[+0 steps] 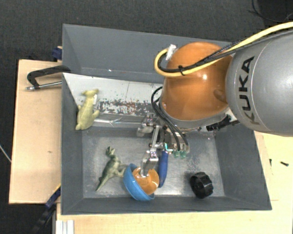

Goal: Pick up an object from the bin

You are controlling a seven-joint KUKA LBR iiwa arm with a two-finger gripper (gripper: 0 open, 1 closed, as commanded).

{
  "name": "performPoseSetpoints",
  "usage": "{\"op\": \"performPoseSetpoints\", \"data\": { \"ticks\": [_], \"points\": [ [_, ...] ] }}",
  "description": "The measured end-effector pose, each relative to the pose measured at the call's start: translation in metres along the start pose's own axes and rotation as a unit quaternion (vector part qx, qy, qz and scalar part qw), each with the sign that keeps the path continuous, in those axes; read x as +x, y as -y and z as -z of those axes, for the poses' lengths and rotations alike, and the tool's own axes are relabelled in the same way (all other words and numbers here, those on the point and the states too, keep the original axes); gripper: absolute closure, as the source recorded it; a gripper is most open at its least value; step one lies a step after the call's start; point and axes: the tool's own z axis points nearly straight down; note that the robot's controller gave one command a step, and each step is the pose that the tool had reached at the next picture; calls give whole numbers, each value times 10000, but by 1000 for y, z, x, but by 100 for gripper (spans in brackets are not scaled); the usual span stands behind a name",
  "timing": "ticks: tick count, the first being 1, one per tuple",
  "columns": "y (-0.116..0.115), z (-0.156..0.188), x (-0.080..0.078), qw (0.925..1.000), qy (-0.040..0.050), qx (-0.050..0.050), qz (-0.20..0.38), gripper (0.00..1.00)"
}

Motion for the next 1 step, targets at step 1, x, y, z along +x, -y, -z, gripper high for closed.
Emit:
{"op": "performPoseSetpoints", "data": {
  "ticks": [1],
  "points": [
    [34,-144,-14,9883,3,4,1524,0]
  ]
}}
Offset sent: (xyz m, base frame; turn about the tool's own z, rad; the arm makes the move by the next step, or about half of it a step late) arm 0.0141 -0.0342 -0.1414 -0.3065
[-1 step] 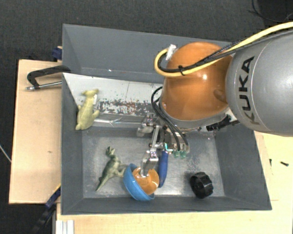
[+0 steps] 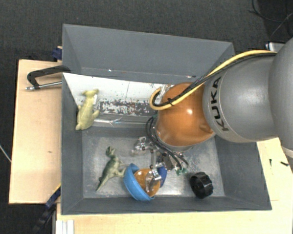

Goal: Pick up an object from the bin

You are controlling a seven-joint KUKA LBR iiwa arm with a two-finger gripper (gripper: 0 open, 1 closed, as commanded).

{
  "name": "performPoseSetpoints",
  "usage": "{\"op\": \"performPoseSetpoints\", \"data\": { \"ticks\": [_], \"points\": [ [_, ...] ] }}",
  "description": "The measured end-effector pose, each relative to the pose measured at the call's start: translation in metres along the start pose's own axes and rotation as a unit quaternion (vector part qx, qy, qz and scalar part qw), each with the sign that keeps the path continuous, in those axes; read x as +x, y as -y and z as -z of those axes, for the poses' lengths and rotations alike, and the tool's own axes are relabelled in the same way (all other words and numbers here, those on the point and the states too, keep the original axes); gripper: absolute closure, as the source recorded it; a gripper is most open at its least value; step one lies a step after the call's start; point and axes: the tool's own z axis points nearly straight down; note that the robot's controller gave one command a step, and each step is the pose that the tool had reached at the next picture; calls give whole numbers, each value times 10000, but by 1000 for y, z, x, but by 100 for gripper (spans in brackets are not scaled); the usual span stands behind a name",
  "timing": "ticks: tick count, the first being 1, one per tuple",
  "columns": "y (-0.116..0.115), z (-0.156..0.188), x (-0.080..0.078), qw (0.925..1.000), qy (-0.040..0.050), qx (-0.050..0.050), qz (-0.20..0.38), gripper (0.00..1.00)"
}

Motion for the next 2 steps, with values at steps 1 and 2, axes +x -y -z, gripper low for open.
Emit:
{"op": "performPoseSetpoints", "data": {
  "ticks": [1,2],
  "points": [
    [26,-27,10,9803,92,21,1970,0],
    [25,-24,6,9803,163,31,1968,100]
  ]
}}
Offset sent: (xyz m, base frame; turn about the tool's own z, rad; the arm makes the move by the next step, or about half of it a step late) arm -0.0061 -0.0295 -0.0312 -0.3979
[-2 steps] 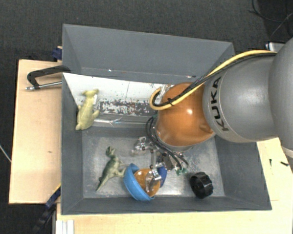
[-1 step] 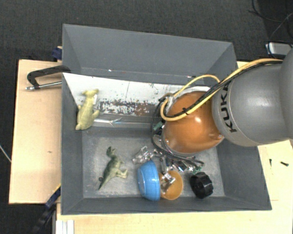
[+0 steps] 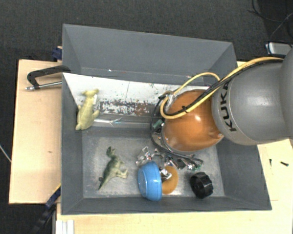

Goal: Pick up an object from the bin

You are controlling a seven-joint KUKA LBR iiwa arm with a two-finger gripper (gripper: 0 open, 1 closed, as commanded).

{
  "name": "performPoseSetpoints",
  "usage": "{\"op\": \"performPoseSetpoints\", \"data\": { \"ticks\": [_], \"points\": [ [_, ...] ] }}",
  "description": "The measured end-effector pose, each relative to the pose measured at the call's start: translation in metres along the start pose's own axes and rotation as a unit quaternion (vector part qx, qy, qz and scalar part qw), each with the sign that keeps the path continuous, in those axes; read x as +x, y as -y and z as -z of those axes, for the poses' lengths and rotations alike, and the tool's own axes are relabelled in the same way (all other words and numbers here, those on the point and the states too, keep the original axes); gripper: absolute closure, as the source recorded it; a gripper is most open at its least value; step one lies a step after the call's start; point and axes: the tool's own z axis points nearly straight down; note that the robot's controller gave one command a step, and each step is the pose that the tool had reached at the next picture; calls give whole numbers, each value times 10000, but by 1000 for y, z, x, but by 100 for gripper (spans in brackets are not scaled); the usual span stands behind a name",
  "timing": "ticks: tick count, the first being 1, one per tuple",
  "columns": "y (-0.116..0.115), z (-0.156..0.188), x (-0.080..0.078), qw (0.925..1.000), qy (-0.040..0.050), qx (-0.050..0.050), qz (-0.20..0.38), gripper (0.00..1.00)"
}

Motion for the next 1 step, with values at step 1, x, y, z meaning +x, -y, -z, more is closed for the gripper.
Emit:
{"op": "performPoseSetpoints", "data": {
  "ticks": [1],
  "points": [
    [7,144,-17,9997,-60,-11,-228,100]
  ]
}}
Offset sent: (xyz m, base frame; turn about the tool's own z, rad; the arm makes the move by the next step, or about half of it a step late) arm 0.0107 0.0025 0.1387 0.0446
